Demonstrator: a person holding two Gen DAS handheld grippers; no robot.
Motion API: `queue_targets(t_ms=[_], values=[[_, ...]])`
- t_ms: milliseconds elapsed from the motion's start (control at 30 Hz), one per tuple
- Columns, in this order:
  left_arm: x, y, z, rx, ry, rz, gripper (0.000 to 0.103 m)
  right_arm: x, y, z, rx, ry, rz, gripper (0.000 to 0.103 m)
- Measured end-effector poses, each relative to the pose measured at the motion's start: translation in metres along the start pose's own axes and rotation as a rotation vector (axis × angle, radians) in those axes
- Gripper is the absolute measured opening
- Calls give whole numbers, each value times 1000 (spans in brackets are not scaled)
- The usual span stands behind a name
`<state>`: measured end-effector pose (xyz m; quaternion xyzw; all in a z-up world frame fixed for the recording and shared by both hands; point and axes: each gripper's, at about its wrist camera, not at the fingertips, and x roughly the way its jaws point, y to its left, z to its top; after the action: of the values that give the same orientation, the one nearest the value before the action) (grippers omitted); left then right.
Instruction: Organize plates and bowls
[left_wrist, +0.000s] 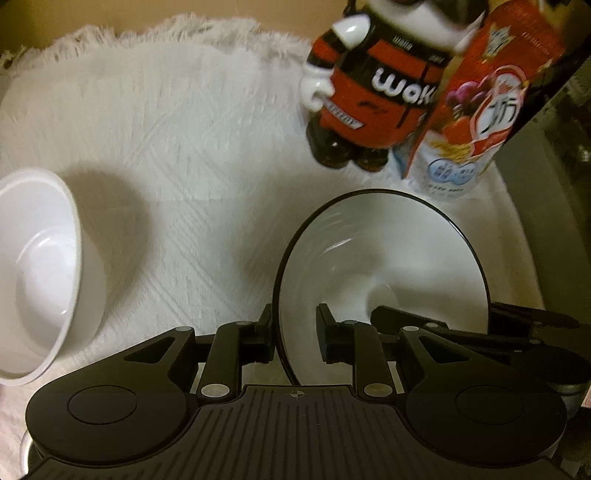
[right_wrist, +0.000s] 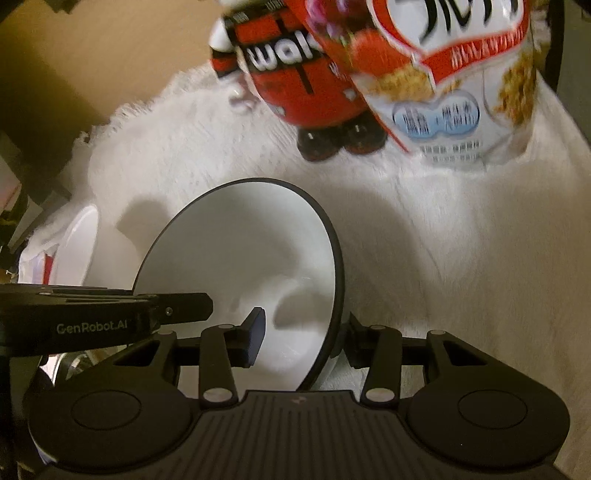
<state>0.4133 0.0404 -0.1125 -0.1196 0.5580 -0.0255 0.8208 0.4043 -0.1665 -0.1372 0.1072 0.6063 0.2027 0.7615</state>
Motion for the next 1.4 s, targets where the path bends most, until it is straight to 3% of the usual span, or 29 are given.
queue_targets(t_ms=[400, 767, 1400], values=[[-57, -26, -17, 52, -73, -16, 25, -65, 11, -6, 13, -120, 27, 44], [-95, -39, -60, 132, -75, -47, 25, -112, 29, -42, 2, -147, -8, 44], [-75, -24, -114, 117, 58, -63, 24, -89, 25, -112, 50, 34, -31, 44]])
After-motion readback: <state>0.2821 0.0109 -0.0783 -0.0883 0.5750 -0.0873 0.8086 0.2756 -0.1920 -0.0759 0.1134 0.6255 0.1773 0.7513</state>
